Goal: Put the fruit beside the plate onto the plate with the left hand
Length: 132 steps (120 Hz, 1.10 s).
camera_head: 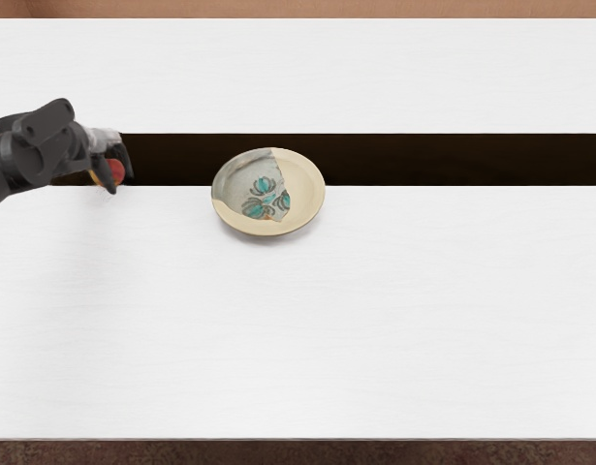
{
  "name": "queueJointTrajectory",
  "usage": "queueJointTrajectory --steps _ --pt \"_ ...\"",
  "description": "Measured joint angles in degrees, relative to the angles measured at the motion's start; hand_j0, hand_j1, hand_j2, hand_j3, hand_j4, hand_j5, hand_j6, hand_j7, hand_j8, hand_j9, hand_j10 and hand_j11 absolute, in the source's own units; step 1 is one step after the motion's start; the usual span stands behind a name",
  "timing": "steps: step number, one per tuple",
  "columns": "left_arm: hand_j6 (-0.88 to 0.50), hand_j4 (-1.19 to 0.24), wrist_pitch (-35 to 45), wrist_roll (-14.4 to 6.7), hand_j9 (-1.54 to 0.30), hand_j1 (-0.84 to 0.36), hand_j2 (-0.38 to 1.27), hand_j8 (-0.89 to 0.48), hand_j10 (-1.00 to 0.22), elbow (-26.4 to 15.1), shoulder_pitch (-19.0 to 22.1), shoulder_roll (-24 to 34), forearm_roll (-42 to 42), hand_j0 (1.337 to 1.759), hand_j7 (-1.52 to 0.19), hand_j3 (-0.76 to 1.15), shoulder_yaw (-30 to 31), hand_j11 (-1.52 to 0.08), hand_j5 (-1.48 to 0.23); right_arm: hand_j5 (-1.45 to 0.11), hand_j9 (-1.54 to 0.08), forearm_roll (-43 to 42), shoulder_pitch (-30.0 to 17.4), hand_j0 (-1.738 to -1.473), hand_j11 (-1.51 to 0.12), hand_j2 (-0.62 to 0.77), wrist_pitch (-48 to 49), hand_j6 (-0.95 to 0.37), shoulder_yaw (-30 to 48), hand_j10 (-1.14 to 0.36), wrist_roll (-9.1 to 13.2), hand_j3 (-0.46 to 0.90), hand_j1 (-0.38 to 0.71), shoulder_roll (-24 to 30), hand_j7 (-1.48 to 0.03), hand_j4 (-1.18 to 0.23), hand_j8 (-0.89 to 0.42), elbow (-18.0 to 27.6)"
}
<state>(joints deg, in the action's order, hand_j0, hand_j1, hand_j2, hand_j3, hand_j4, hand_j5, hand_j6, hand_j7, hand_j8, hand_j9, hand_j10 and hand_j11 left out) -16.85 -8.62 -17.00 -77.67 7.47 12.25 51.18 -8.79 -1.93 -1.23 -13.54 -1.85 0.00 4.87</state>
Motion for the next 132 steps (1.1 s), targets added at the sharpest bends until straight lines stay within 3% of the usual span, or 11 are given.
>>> queueJointTrajectory --steps 32,45,70,112,117,132 --pt "-0.34 -0.66 -4.3 0.1 -0.91 -0.39 0.18 -0.37 -0.58 -0.2 -2.7 -0.1 -0.1 1.648 -0.94 0.0 -13.3 -0.91 -0.9 0.0 0.0 0.0 0.0 -1.658 0.0 0.0 0.0 0.0 0.0 0.0 0.0 0.0 -0.35 0.0 0.0 0.0 0.0 0.0" --pt "-0.33 -0.66 -5.6 0.2 -0.92 -0.42 0.22 -0.36 -0.57 -0.2 -3.7 -0.2 -0.1 1.647 -0.93 0.0 -19.0 -0.92 -0.91 0.0 0.0 0.0 0.0 -1.658 0.0 0.0 0.0 0.0 0.0 0.0 0.0 0.0 -0.35 0.0 0.0 0.0 0.0 0.0" --pt "-0.38 -0.66 -6.8 0.5 -0.92 -0.35 0.12 -0.4 -0.61 -0.5 -4.8 -4.8 -0.1 1.648 -0.93 0.0 -27.5 -0.91 -0.9 0.0 0.0 0.0 0.0 -1.658 0.0 0.0 0.0 0.0 0.0 0.0 0.0 0.0 -0.35 0.0 0.0 0.0 0.0 0.0" --pt "-0.4 -0.68 -10.6 -1.1 -0.94 -0.32 0.09 -0.4 -0.61 -4.6 -5.0 -7.5 0.2 1.649 -0.94 0.0 -31.0 -0.94 -0.93 0.0 0.0 0.0 0.0 -1.658 0.0 0.0 0.0 0.0 0.0 0.0 0.0 0.0 -0.35 0.0 0.0 0.0 0.0 0.0" --pt "-0.39 -0.63 -10.7 -1.3 -0.87 -0.28 0.07 -0.39 -0.6 -4.7 -5.0 -7.5 0.2 1.65 -0.87 0.0 -31.4 -0.86 -0.86 0.0 0.0 0.0 0.0 -1.658 0.0 0.0 0.0 0.0 0.0 0.0 0.0 0.0 -0.35 0.0 0.0 0.0 0.0 0.0" --pt "-0.21 -0.35 -11.0 -1.6 -0.49 -0.01 0.04 -0.22 -0.34 -4.8 -4.3 -7.5 0.0 1.654 -0.49 0.0 -34.5 -0.48 -0.48 0.0 0.0 0.0 0.0 -1.658 0.0 0.0 0.0 0.0 0.0 0.0 0.0 0.0 -0.35 0.0 0.0 0.0 0.0 0.0"
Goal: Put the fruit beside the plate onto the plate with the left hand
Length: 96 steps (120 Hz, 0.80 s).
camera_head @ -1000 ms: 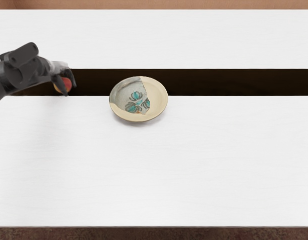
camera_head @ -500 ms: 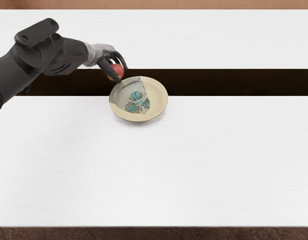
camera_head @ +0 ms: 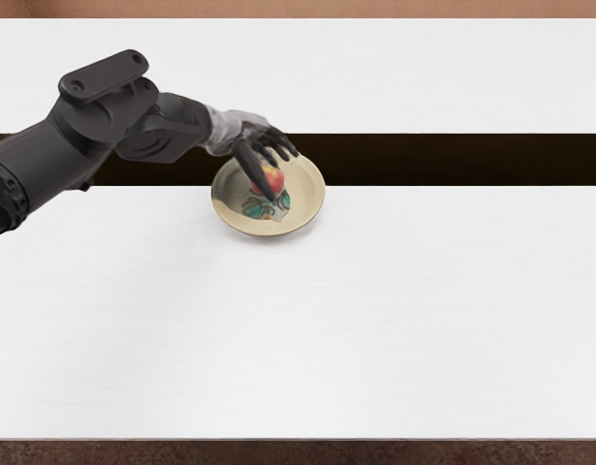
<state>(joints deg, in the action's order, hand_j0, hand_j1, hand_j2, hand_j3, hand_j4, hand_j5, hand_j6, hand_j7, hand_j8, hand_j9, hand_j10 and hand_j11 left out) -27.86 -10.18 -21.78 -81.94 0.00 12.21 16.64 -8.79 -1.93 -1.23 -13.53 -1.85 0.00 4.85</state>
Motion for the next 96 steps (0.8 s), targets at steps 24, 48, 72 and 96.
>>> queueJointTrajectory --steps 24,48,72,96 --pt "-0.09 -0.14 -2.9 0.1 -0.2 0.2 0.02 -0.09 -0.14 0.0 4.7 6.5 -0.1 1.657 -0.19 0.0 -12.3 -0.19 -0.19 0.0 0.0 0.0 0.0 -1.658 0.0 0.0 0.0 0.0 0.0 0.0 0.0 0.0 -0.35 0.0 0.0 0.0 0.0 0.0" --pt "-0.04 -0.06 -6.5 0.2 -0.09 0.28 0.01 -0.04 -0.06 0.1 9.0 13.9 -0.3 1.657 -0.08 0.0 -28.0 -0.08 -0.08 0.0 0.0 0.0 0.0 -1.658 0.0 0.0 0.0 0.0 0.0 0.0 0.0 0.0 -0.35 0.0 0.0 0.0 0.0 0.0" --pt "-0.02 -0.03 -7.1 1.5 -0.04 0.31 0.01 -0.02 -0.03 0.2 13.5 22.1 -4.6 1.658 -0.04 0.0 -33.6 -0.04 -0.04 0.0 0.0 0.0 0.0 -1.658 0.0 0.0 0.0 0.0 0.0 0.0 0.0 0.0 -0.35 0.0 0.0 0.0 0.0 0.0" --pt "-0.02 -0.02 -7.1 5.9 -0.03 0.33 0.0 -0.02 -0.02 0.2 19.7 24.9 -5.4 1.658 -0.03 0.0 -34.3 -0.03 -0.03 0.0 0.0 0.0 0.0 -1.658 0.0 0.0 0.0 0.0 0.0 0.0 0.0 0.0 -0.35 0.0 0.0 0.0 0.0 0.0"
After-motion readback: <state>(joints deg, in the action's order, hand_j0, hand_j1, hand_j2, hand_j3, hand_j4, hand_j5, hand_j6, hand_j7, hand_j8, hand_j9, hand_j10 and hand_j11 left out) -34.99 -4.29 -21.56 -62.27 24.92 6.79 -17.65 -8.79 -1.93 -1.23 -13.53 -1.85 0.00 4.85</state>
